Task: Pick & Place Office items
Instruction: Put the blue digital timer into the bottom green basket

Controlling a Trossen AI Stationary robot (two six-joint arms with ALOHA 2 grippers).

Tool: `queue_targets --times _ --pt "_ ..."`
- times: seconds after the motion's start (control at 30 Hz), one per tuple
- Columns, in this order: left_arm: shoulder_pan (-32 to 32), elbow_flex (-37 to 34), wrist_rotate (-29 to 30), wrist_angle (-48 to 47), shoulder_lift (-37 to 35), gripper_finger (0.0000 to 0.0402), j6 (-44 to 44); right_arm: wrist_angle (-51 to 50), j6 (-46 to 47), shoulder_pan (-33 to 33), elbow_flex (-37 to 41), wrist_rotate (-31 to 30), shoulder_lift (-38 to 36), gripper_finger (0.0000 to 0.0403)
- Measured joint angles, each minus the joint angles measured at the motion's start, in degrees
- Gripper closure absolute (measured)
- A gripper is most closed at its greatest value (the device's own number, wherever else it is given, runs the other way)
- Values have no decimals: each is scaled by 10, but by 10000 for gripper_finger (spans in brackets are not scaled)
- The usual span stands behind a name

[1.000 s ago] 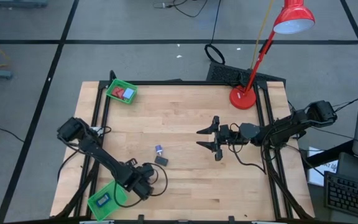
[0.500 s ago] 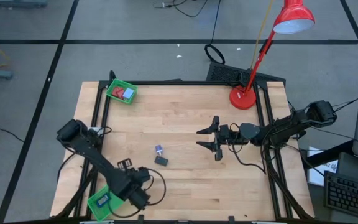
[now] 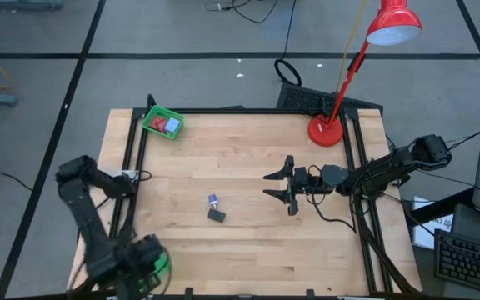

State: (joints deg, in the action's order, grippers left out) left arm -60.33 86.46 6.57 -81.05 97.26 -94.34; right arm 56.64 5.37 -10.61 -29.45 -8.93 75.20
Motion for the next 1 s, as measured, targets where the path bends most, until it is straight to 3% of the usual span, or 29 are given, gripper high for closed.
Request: queue_targets --times 0.23,0.43,0.67,1.0 --pt "-82 -28 30 17 -2 267 -129 0 0 0 0 0 0 206" --pt "-119 -88 75 107 -2 267 -155 0 0 0 0 0 0 206" --pt "-111 -169 46 226 -2 267 -166 0 0 0 0 0 0 206" --pt "-84 -213 25 282 -2 267 -138 0 0 0 0 0 0 206"
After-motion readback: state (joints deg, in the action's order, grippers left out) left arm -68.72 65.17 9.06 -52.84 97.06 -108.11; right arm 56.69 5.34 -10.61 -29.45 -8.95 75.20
